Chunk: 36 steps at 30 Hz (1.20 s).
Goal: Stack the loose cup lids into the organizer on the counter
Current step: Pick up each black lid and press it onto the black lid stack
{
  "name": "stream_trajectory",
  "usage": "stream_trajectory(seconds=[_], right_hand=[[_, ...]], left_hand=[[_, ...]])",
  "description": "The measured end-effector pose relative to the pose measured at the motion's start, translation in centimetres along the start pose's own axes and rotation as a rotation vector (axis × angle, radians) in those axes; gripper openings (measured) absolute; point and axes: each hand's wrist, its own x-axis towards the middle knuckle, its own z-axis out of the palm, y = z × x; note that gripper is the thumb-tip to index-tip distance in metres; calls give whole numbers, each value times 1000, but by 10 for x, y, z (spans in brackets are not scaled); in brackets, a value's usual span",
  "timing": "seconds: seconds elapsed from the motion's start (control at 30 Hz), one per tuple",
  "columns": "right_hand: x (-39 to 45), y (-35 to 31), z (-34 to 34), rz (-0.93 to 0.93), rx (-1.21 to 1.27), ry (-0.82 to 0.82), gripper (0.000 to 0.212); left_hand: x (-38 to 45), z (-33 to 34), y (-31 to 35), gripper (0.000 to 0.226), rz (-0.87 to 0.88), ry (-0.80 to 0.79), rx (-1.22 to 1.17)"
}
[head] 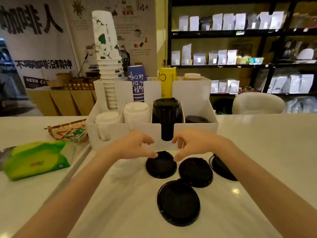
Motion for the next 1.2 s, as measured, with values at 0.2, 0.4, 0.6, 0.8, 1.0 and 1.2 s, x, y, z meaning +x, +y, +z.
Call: stream_trajectory(seconds=[0.2,0.4,0.6,0.8,1.0,1.2], right_hand=[[16,1,31,34,-16,-70,79],[22,4,39,41,-48,-83,77],[23,2,39,-3,19,-57,67],[8,-4,9,-73,169,36,61],[-2,-7,-22,-156,315,262,52],[7,1,-51,-169,456,486,57]], left_hand=[[5,27,-7,85,-48,-79,137],[9,37,-3,76,-42,-98,186],[12,27,2,69,-40,-103,213],[11,-14,7,67,7,-96,70],[15,-53,12,68,93,30,-103],[36,-73,15,70,189,352,-384]])
